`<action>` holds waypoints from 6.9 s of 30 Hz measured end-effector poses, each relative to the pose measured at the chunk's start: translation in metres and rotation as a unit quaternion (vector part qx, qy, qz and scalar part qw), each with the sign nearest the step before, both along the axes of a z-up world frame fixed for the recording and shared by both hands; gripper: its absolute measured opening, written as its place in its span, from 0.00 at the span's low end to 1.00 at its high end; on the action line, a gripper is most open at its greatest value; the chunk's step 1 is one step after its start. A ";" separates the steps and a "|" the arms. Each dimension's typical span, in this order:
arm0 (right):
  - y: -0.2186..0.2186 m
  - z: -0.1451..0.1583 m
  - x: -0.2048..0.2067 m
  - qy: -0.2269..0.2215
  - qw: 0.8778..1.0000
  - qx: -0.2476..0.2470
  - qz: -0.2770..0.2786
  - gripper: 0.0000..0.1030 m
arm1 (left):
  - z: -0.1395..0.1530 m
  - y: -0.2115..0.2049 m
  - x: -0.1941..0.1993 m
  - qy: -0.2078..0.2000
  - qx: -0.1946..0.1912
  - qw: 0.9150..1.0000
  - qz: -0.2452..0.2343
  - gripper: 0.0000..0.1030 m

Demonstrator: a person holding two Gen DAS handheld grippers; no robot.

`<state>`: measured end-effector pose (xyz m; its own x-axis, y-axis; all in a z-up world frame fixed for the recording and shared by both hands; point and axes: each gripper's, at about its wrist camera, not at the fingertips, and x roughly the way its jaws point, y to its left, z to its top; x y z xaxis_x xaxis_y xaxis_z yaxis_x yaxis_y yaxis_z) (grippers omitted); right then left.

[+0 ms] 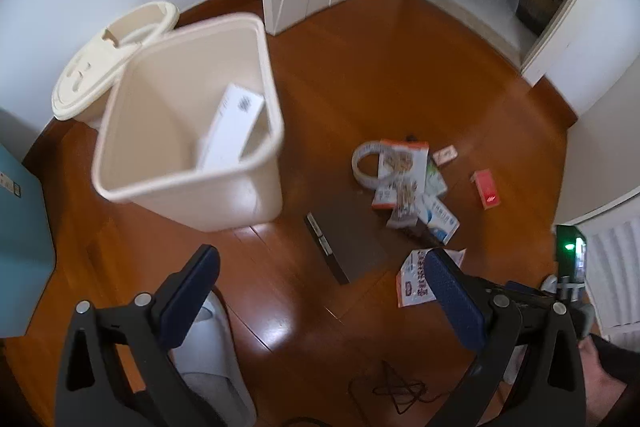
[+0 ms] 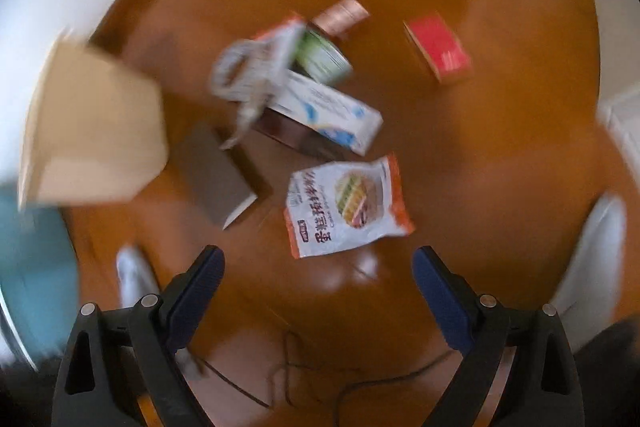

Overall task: Collect trash
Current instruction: 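Grasp the printed cake-powder bag with the right tool, then grasp the dark brown board with the left tool while the right tool holds the bag, then drop the brown board into the wastebasket by opening the left tool, then drop the cake-powder bag into the wastebasket by opening the right tool, then grasp the red card box with the right tool while the left tool grasps the clear plastic bag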

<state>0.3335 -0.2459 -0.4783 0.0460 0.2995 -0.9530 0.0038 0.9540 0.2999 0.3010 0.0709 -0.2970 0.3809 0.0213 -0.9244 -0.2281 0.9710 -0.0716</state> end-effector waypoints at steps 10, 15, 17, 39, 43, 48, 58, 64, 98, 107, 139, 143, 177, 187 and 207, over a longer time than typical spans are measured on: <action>0.055 -0.118 0.029 -0.022 0.984 -0.099 0.147 0.93 | -0.079 -0.012 0.006 0.058 -0.019 0.997 0.045 1.00; 0.061 -0.149 0.018 -0.021 0.976 -0.110 0.188 0.89 | -0.093 -0.015 0.011 0.066 -0.007 0.997 0.041 1.00; 0.059 -0.146 0.014 -0.056 0.973 -0.117 0.192 0.73 | -0.098 -0.015 0.011 0.067 0.000 0.997 0.044 1.00; -0.014 -0.008 0.061 -0.111 0.976 -0.088 0.167 0.00 | -0.108 -0.038 0.025 0.049 -0.007 0.997 0.051 1.00; -0.042 0.020 0.090 -0.137 0.966 -0.107 0.189 0.00 | -0.154 -0.035 0.038 0.100 -0.010 0.991 0.089 1.00; -0.065 0.018 0.119 -0.142 0.971 -0.096 0.167 0.00 | -0.217 -0.042 0.062 0.150 -0.045 0.977 0.142 1.00; -0.063 -0.012 0.131 -0.139 0.971 -0.079 0.179 0.00 | -0.285 -0.062 0.092 0.192 -0.020 0.966 0.170 1.00; -0.054 -0.009 0.129 -0.148 0.970 -0.069 0.180 0.00 | -0.313 -0.046 0.098 0.198 -0.050 0.964 0.172 0.87; 0.068 0.246 0.030 -0.271 0.944 0.015 0.188 0.00 | -0.023 0.122 0.084 -0.037 0.025 0.984 0.174 0.80; 0.140 0.265 0.035 -0.286 0.933 0.028 0.216 0.01 | 0.004 0.158 0.060 -0.033 0.048 0.984 0.171 0.89; 0.332 0.225 0.089 -0.218 0.932 -0.005 0.289 0.78 | 0.020 0.201 -0.027 -0.063 0.003 0.957 0.284 0.89; 0.233 0.255 0.087 -0.206 0.929 -0.060 0.301 0.78 | 0.029 0.157 -0.012 -0.080 0.000 0.967 0.242 0.89; -0.051 -0.114 0.187 -0.161 0.966 -0.060 0.193 0.56 | -0.246 -0.080 0.122 0.050 0.105 0.985 -0.124 0.89; -0.088 -0.094 0.163 -0.163 0.979 0.004 0.126 0.56 | -0.301 -0.110 0.160 0.088 0.181 0.935 -0.292 0.89; -0.133 -0.073 0.152 -0.175 0.983 0.030 0.051 0.56 | -0.216 -0.087 0.147 0.061 -0.033 0.986 -0.154 0.08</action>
<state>0.4852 -0.3793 -0.5511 0.3352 0.3746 -0.8645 -0.2035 0.9247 0.3218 0.4482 -0.0164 -0.5129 0.2461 -0.1404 -0.9590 0.0655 0.9896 -0.1281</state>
